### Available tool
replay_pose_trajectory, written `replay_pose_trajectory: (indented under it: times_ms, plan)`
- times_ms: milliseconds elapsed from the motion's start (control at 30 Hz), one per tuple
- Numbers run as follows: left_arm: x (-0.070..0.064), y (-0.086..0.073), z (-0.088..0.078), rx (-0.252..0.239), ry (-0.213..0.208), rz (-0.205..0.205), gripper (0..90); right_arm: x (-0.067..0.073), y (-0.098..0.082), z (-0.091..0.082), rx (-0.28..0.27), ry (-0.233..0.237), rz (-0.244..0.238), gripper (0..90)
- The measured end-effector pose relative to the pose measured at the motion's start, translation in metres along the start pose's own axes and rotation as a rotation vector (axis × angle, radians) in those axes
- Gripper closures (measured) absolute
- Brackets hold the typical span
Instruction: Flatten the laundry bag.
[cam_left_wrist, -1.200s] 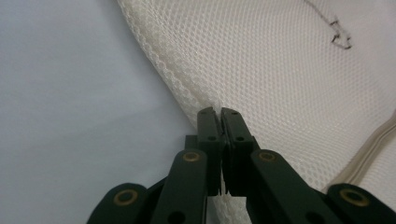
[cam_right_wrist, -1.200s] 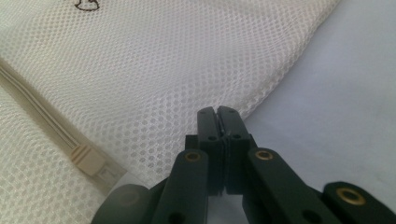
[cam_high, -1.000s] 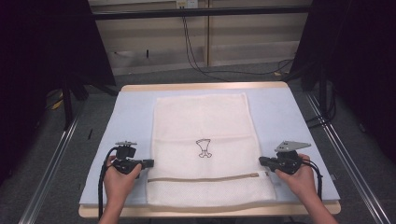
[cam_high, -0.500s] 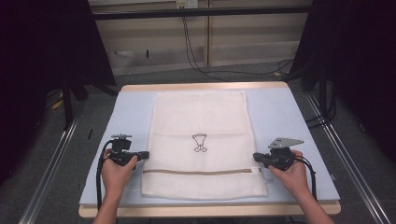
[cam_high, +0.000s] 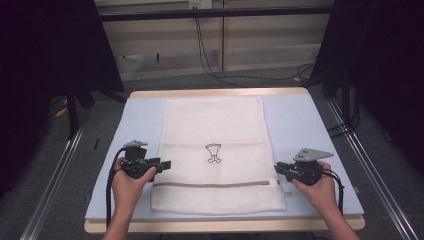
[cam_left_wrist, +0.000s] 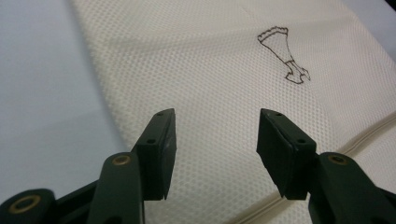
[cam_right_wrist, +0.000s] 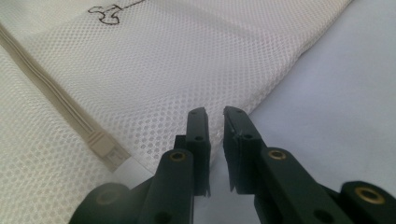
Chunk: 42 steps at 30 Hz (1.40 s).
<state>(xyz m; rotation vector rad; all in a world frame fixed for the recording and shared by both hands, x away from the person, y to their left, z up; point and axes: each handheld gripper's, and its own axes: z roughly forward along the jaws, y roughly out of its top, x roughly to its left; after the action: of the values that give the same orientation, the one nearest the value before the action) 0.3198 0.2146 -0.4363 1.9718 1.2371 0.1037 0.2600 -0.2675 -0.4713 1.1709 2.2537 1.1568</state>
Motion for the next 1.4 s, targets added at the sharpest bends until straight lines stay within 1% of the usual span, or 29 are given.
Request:
replay_pose_trajectory:
  times_ms: [67,100,167,200,300,367,433,467,500,533,567,600,667,700,733,833,900,933,1033,1067,1100,1133,1167,1200,1233,1300,1333,1367,1400]
  plan:
    - [-0.006,0.003,0.004,-0.01,-0.015,0.025,45.3,-0.001,0.0,-0.001,-0.017,-0.003,0.005,84.7]
    - [-0.01,0.004,0.007,-0.011,-0.022,0.023,45.2,-0.001,-0.001,-0.002,-0.024,-0.001,0.004,85.9]
    - [-0.017,0.007,0.012,0.005,-0.038,0.035,46.3,0.001,-0.002,-0.003,-0.029,-0.002,-0.009,90.0]
    - [-0.021,0.007,0.015,0.009,-0.039,0.03,46.2,0.002,-0.003,-0.003,-0.027,-0.002,-0.024,90.0]
    - [-0.032,0.008,0.023,0.039,-0.038,0.059,46.9,0.006,-0.004,-0.007,-0.025,-0.015,-0.053,90.0]
    - [-0.039,0.008,0.027,0.033,-0.056,0.056,48.3,0.008,-0.004,-0.008,-0.034,-0.017,-0.064,90.0]
    - [-0.046,0.009,0.03,0.04,-0.071,0.081,47.7,0.01,-0.004,-0.007,-0.024,-0.019,-0.076,90.0]
    - [-0.05,0.01,0.031,0.034,-0.069,0.09,46.0,0.011,-0.004,-0.007,-0.021,-0.021,-0.08,90.0]
    - [-0.054,0.011,0.032,0.03,-0.076,0.097,44.6,0.012,-0.004,-0.007,-0.013,-0.017,-0.086,90.0]
    - [-0.056,0.012,0.032,0.04,-0.081,0.105,44.4,0.013,-0.005,-0.007,-0.015,-0.022,-0.091,90.0]
    - [-0.06,0.013,0.033,0.04,-0.091,0.098,44.2,0.013,-0.005,-0.008,-0.011,-0.019,-0.095,90.0]
    - [-0.064,0.014,0.035,0.04,-0.096,0.114,43.1,0.013,-0.005,-0.008,-0.005,-0.028,-0.096,90.0]
    - [-0.069,0.016,0.039,0.033,-0.124,0.112,42.8,0.014,-0.006,-0.008,0.003,-0.024,-0.106,90.0]
    - [-0.074,0.017,0.043,0.043,-0.142,0.109,42.8,0.014,-0.007,-0.009,0.003,-0.025,-0.115,90.0]
    - [-0.078,0.017,0.046,0.048,-0.157,0.101,42.9,0.013,-0.007,-0.01,0.003,-0.021,-0.116,90.0]
    - [-0.086,0.017,0.053,0.058,-0.188,0.105,42.9,0.014,-0.007,-0.011,-0.003,-0.017,-0.109,90.0]
    - [-0.092,0.018,0.058,0.066,-0.216,0.096,43.0,0.015,-0.007,-0.011,0.0,-0.013,-0.115,90.0]
    - [-0.095,0.018,0.061,0.079,-0.233,0.083,43.0,0.015,-0.007,-0.011,0.0,-0.015,-0.11,90.0]
    - [-0.104,0.019,0.067,0.088,-0.245,0.083,42.6,0.016,-0.007,-0.01,0.0,-0.012,-0.113,90.0]
    - [-0.105,0.019,0.068,0.091,-0.259,0.078,43.1,0.016,-0.008,-0.01,0.002,-0.006,-0.11,90.0]
    - [-0.107,0.02,0.07,0.088,-0.277,0.085,44.1,0.015,-0.008,-0.01,0.002,-0.003,-0.111,90.0]
    - [-0.11,0.02,0.072,0.084,-0.291,0.072,45.5,0.016,-0.008,-0.01,0.005,-0.003,-0.11,90.0]
    - [-0.113,0.02,0.074,0.096,-0.303,0.057,47.3,0.016,-0.009,-0.01,0.005,-0.006,-0.108,90.0]
    - [-0.115,0.021,0.075,0.106,-0.308,0.054,48.7,0.017,-0.009,-0.01,0.008,-0.008,-0.11,90.0]
    - [-0.118,0.021,0.076,0.114,-0.309,0.039,49.7,0.017,-0.009,-0.011,0.007,-0.005,-0.111,90.0]
    - [-0.123,0.022,0.078,0.115,-0.29,0.038,50.8,0.018,-0.009,-0.013,-0.004,-0.009,-0.109,90.0]
    - [-0.124,0.022,0.079,0.117,-0.289,0.037,51.5,0.018,-0.009,-0.013,-0.008,-0.005,-0.107,90.0]
    - [-0.126,0.022,0.081,0.112,-0.308,0.012,52.2,0.018,-0.009,-0.013,-0.005,-0.003,-0.108,90.0]
    - [-0.127,0.022,0.082,0.121,-0.312,0.013,52.8,0.018,-0.009,-0.014,-0.003,-0.006,-0.109,90.0]
